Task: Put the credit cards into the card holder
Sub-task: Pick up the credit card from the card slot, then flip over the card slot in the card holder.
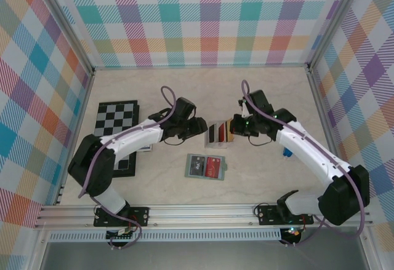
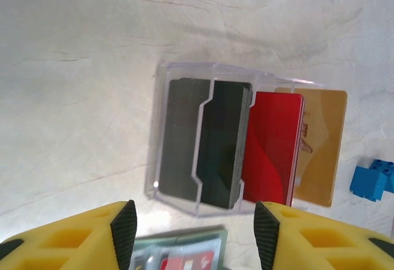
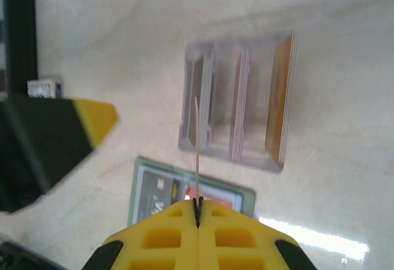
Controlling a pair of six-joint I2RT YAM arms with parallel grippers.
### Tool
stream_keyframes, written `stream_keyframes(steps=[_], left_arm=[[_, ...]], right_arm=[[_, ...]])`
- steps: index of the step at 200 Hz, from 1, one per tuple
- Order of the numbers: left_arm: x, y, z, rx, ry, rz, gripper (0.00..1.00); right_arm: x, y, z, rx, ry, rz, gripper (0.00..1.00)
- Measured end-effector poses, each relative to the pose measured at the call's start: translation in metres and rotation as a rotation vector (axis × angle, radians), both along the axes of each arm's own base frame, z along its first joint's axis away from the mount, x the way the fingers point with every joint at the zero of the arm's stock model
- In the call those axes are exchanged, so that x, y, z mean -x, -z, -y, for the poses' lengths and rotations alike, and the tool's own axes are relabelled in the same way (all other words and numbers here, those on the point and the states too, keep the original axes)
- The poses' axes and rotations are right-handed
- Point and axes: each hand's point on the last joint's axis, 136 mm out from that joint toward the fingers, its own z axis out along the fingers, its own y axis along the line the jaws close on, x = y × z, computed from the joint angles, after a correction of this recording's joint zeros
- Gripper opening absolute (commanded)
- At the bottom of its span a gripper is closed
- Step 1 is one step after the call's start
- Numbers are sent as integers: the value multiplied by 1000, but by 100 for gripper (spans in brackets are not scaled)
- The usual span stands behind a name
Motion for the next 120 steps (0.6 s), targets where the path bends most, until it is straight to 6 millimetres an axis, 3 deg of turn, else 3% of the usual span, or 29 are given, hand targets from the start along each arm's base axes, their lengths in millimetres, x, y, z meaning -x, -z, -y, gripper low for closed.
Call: stream_keyframes(steps=[23,56,82,120], left_arm=[[18,11,-18,-28,-10,-16,57],[52,56,-45,-100,-21,-124,57],[69,75,-54,-121,-18,-185,56],[74,78,-51,-101,-5,-202,52]], right_arm=[[33,31,-15,18,-47,-78,2],[66,66,-38,66,-93,-159,1],[74,91,-40,126,-67,-198,2],[74,104,-25,189,-1,-204,2]])
